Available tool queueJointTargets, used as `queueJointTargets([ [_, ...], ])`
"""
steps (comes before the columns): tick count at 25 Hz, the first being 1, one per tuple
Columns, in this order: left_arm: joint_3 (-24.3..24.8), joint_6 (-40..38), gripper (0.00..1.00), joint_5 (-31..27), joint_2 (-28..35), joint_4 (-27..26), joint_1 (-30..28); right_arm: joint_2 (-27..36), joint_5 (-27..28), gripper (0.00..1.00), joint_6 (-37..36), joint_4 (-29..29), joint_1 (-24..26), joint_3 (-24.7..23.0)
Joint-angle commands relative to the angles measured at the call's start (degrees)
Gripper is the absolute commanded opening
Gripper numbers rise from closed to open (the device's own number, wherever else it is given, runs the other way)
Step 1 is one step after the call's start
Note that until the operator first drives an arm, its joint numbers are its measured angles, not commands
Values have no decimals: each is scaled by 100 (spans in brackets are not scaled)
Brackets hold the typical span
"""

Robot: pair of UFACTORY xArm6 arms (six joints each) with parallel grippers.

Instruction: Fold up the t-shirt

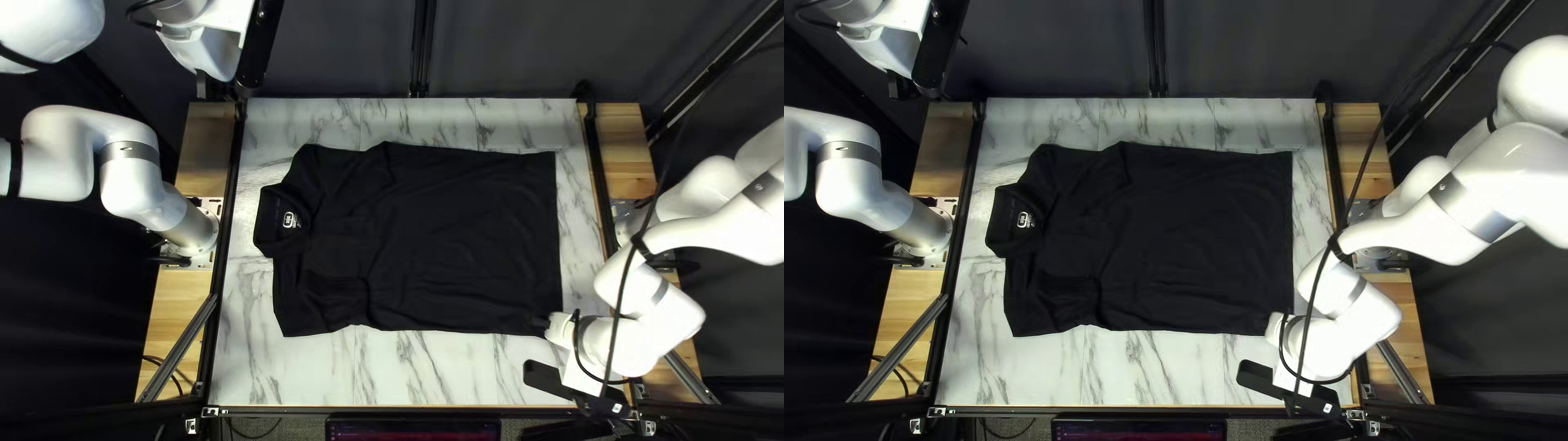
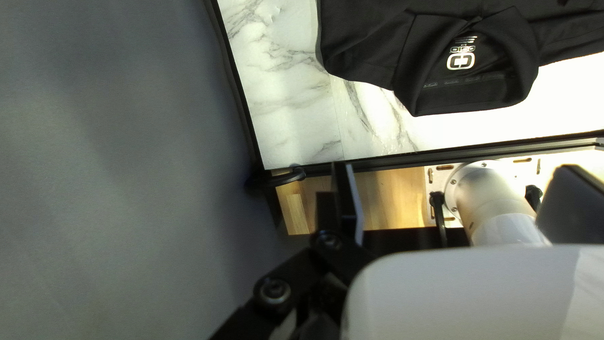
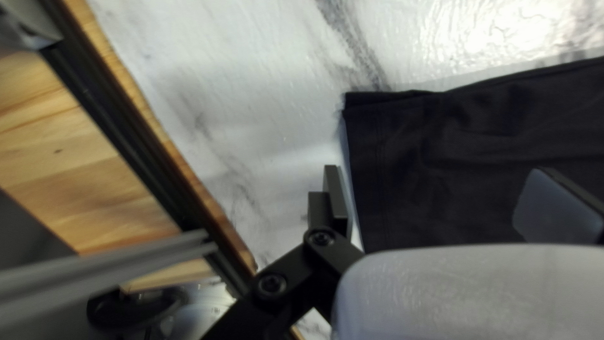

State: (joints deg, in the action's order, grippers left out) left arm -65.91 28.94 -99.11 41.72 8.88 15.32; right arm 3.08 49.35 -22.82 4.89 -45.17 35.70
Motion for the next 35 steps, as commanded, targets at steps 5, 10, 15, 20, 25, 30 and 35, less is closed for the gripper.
queueJointTargets([
  [5,0,0,100,0,0,0,0,-28,-589,100,350,5,-53,-414],
  [10,0,0,100,0,0,0,0,-33,-762,100,475,104,-85,-440],
  [15,0,0,100,0,0,0,0,-151,-1019,99,908,337,-193,-536],
  [20,0,0,100,0,0,0,0,-177,-1056,92,1203,481,-247,-546],
  [25,0,0,100,0,0,0,0,-230,-1119,39,1240,495,-201,-545],
  [30,0,0,100,0,0,0,0,-250,-1175,1,1210,499,-155,-572],
  [35,0,0,100,0,0,0,0,-301,-1200,0,1157,502,-107,-540],
])
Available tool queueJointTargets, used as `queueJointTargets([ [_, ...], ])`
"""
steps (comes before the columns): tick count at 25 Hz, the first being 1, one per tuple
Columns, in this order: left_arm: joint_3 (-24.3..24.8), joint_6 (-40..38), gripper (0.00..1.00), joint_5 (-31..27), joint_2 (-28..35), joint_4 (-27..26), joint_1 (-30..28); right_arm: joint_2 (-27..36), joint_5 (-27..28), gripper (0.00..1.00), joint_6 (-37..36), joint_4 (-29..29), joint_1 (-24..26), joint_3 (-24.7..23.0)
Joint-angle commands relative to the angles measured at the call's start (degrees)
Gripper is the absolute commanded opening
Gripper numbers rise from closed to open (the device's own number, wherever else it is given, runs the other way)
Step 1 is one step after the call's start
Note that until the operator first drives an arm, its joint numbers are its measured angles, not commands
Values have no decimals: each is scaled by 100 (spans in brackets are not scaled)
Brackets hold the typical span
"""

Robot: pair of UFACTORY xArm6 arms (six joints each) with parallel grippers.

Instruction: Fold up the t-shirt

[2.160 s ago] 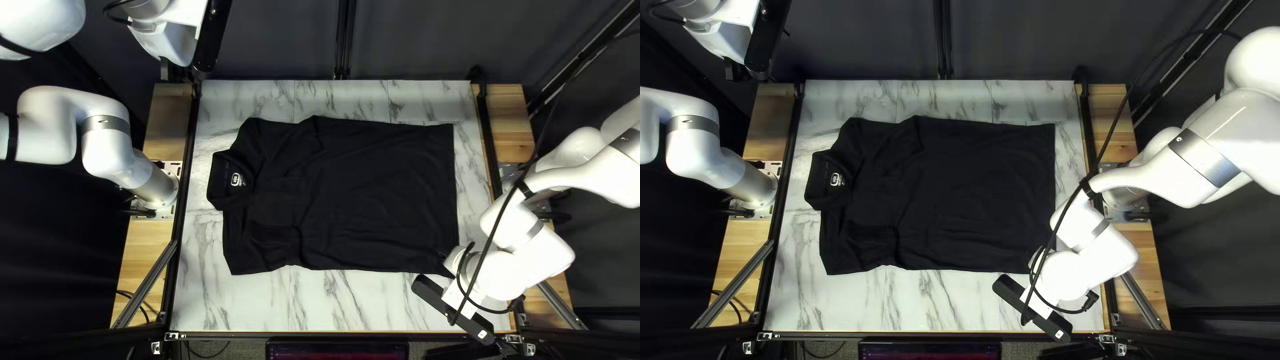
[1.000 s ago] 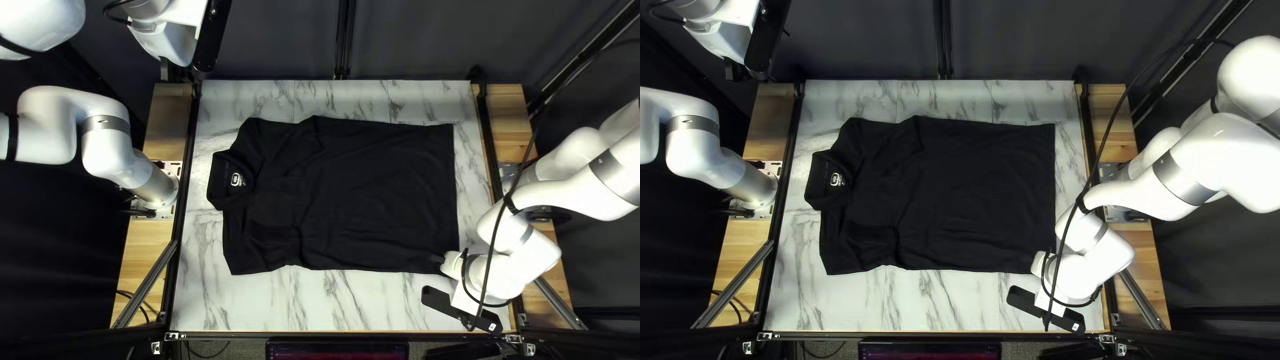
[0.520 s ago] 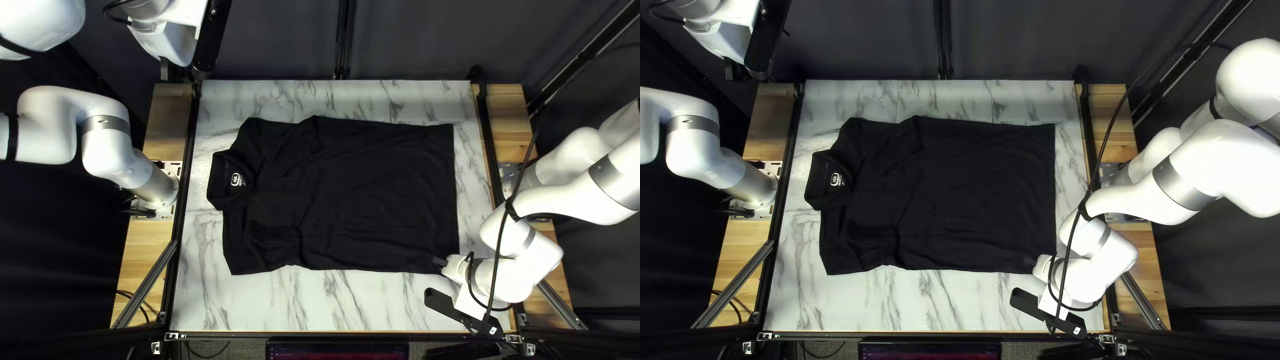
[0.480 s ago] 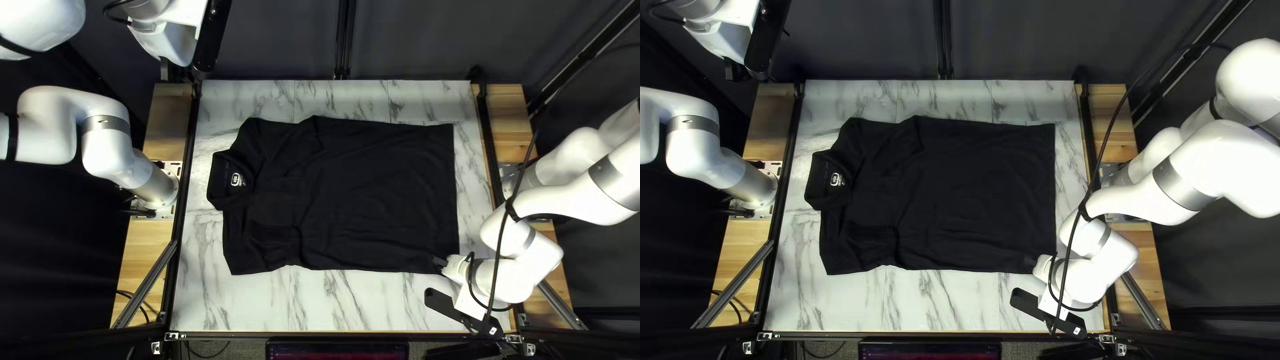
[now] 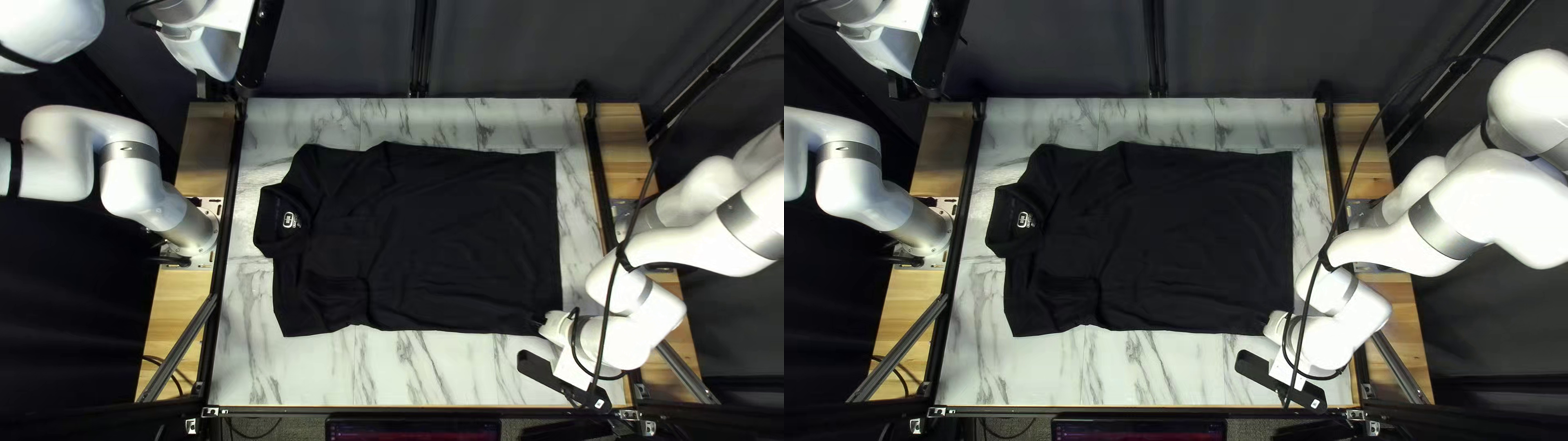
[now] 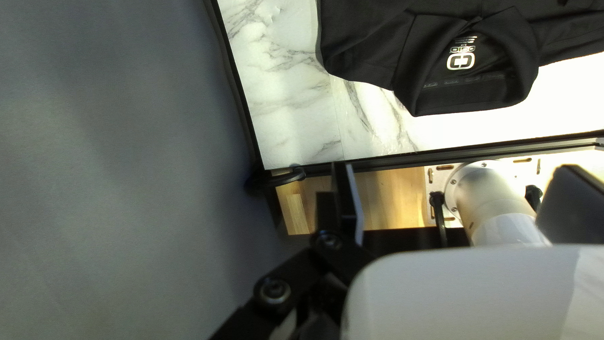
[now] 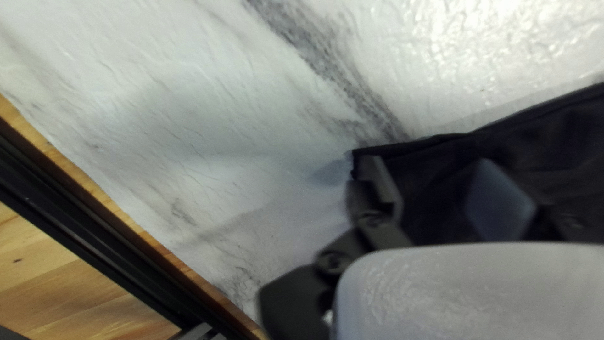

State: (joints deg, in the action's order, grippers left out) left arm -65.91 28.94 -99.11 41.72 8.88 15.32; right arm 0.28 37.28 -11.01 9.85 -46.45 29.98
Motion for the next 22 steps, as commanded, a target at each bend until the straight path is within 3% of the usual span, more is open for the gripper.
queueJointTargets([
  [1,0,0,100,0,0,0,0,-3,64,0,-27,14,22,70],
  [6,0,0,100,0,0,0,0,95,412,0,18,32,-60,262],
  [8,0,0,100,0,0,0,0,81,432,95,59,19,-110,264],
  [9,0,0,100,0,0,0,0,62,431,100,68,2,-127,266],
  [22,0,0,100,0,0,0,0,-80,-24,100,127,-20,-130,48],
])
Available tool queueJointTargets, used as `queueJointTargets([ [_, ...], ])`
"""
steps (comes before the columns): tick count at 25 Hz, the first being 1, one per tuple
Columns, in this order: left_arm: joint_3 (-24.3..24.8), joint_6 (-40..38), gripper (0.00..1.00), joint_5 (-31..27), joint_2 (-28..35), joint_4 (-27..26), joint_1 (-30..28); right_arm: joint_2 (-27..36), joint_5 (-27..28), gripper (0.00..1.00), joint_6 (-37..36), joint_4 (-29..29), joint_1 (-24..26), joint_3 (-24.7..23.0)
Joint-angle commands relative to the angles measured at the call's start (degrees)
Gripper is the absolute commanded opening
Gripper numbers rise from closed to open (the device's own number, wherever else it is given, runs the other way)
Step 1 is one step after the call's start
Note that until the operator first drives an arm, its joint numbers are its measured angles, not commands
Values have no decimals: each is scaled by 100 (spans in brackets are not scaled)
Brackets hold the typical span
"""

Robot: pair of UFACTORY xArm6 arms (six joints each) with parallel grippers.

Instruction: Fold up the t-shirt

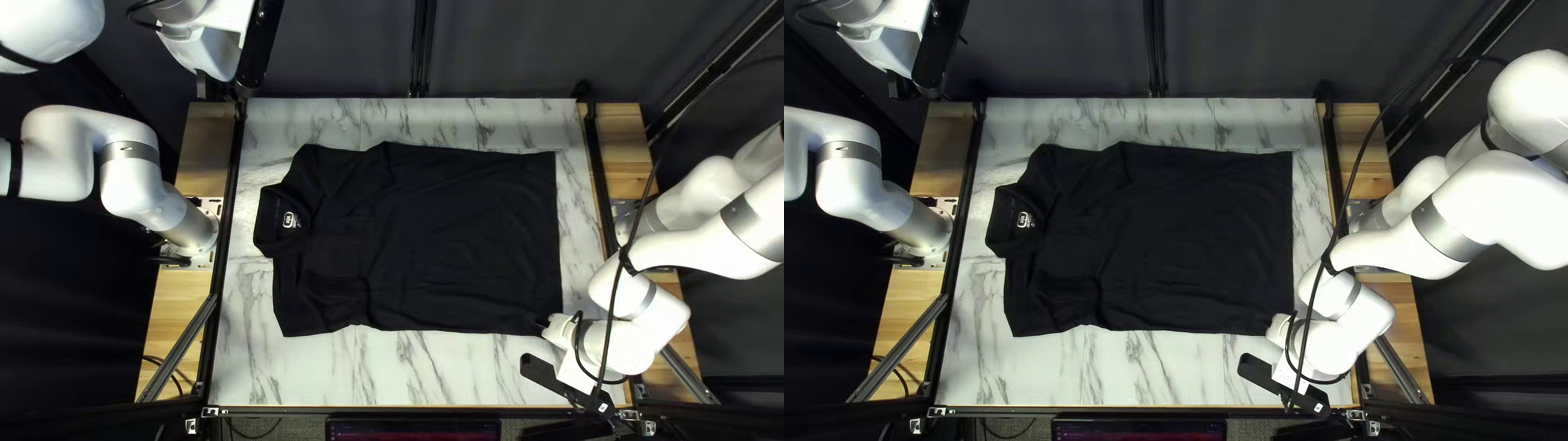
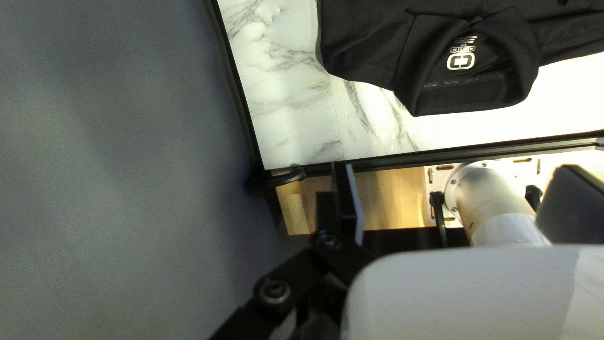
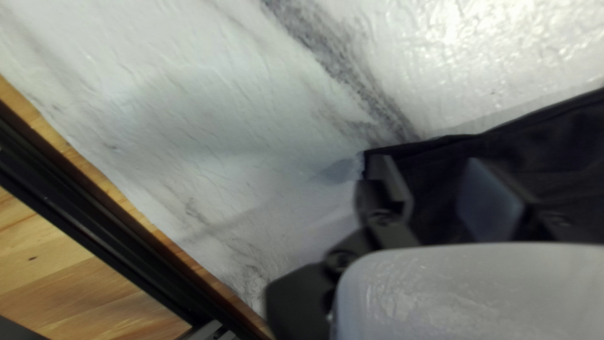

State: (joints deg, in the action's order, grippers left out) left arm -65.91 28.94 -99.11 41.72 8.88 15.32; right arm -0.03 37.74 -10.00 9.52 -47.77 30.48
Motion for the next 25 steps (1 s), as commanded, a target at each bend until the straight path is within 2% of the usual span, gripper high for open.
queueJointTargets([
  [1,0,0,100,0,0,0,0,-50,-74,100,36,10,-4,-3],
  [5,0,0,100,0,0,0,0,-32,-67,100,45,-9,-11,-22],
  [6,0,0,100,0,0,0,0,-44,-77,95,33,-15,3,-18],
  [7,0,0,100,0,0,0,0,-53,-83,95,22,-21,13,-14],
  [8,0,0,100,0,0,0,0,-58,-87,79,14,-23,21,-11],
  [9,0,0,100,0,0,0,0,-71,-97,52,-8,-27,40,-5],
  [10,0,0,100,0,0,0,0,-82,-113,21,-31,-25,58,-6],
  [11,0,0,100,0,0,0,0,-88,-138,0,-54,-24,72,-14],
  [15,0,0,100,0,0,0,0,-136,-221,0,-101,-24,105,-12],
  [25,0,0,100,0,0,0,0,-33,125,0,-99,68,113,191],
])
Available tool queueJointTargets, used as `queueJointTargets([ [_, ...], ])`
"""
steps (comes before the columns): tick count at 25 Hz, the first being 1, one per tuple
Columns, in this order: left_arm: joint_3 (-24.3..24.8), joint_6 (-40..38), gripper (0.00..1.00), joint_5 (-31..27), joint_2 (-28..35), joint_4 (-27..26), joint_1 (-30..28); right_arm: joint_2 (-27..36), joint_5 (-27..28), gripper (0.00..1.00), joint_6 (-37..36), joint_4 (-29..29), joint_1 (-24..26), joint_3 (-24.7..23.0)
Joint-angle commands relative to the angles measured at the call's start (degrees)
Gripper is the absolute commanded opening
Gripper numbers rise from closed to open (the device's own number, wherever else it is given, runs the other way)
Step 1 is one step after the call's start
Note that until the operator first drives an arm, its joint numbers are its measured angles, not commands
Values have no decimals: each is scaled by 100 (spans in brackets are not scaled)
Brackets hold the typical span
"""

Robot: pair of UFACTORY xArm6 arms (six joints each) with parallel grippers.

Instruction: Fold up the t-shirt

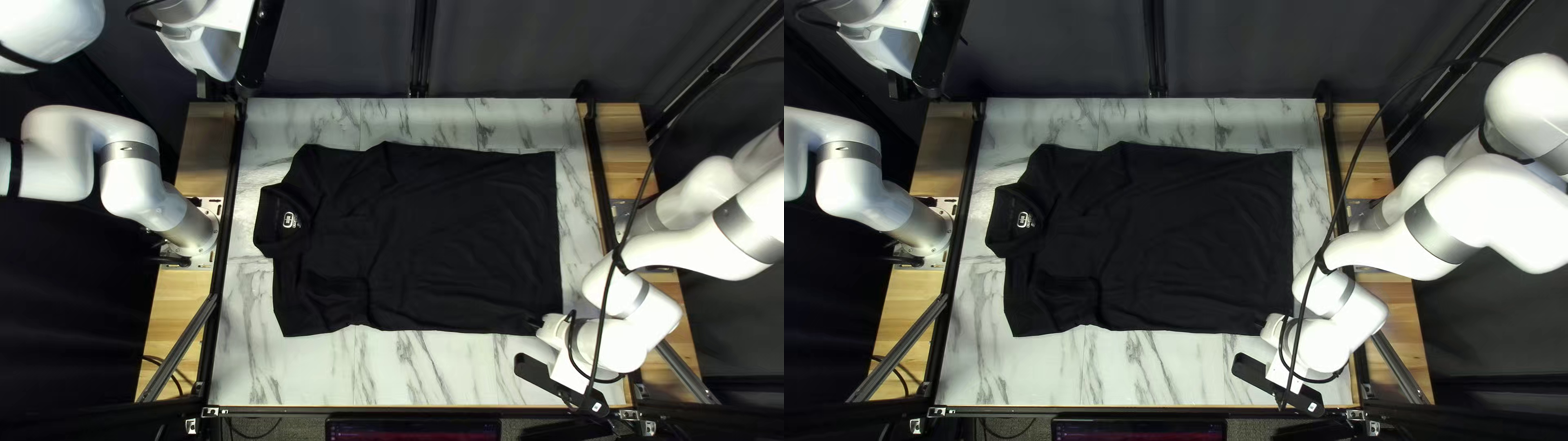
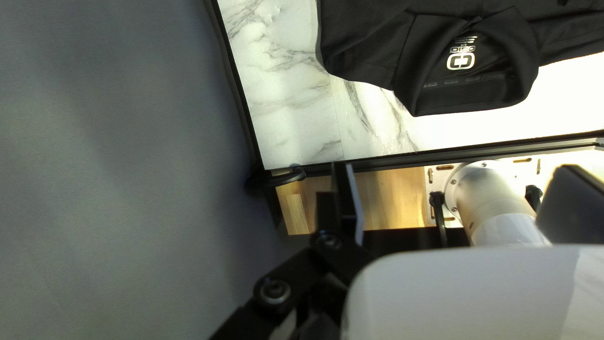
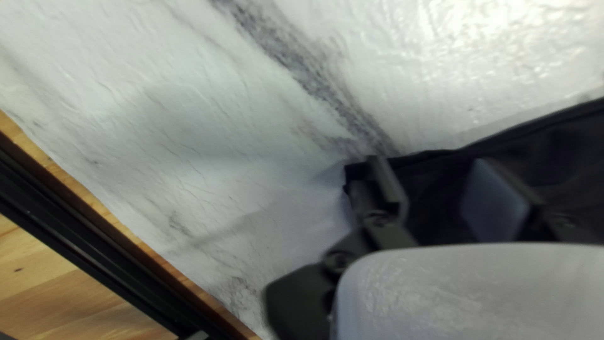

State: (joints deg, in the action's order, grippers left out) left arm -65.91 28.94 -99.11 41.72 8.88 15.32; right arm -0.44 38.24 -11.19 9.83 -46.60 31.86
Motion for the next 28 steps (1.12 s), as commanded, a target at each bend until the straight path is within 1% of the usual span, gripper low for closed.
queueJointTargets([
  [1,0,0,100,0,0,0,0,44,186,0,20,49,-15,116],
  [5,0,0,100,0,0,0,0,135,381,0,86,60,-92,158],
  [6,0,0,100,0,0,0,0,173,369,4,133,43,-134,88],
  [7,0,0,100,0,0,0,0,195,320,39,164,23,-159,9],
  [8,0,0,100,0,0,0,0,201,294,81,176,12,-168,-27],
  [9,0,0,100,0,0,0,0,211,212,85,195,-11,-181,-115],
  [10,0,0,100,0,0,0,0,210,172,100,197,-22,-181,-150],
  [14,0,0,100,0,0,0,0,197,6,100,172,-69,-160,-272],
  [28,0,0,100,0,0,0,0,186,-44,100,238,-85,-213,-294],
])
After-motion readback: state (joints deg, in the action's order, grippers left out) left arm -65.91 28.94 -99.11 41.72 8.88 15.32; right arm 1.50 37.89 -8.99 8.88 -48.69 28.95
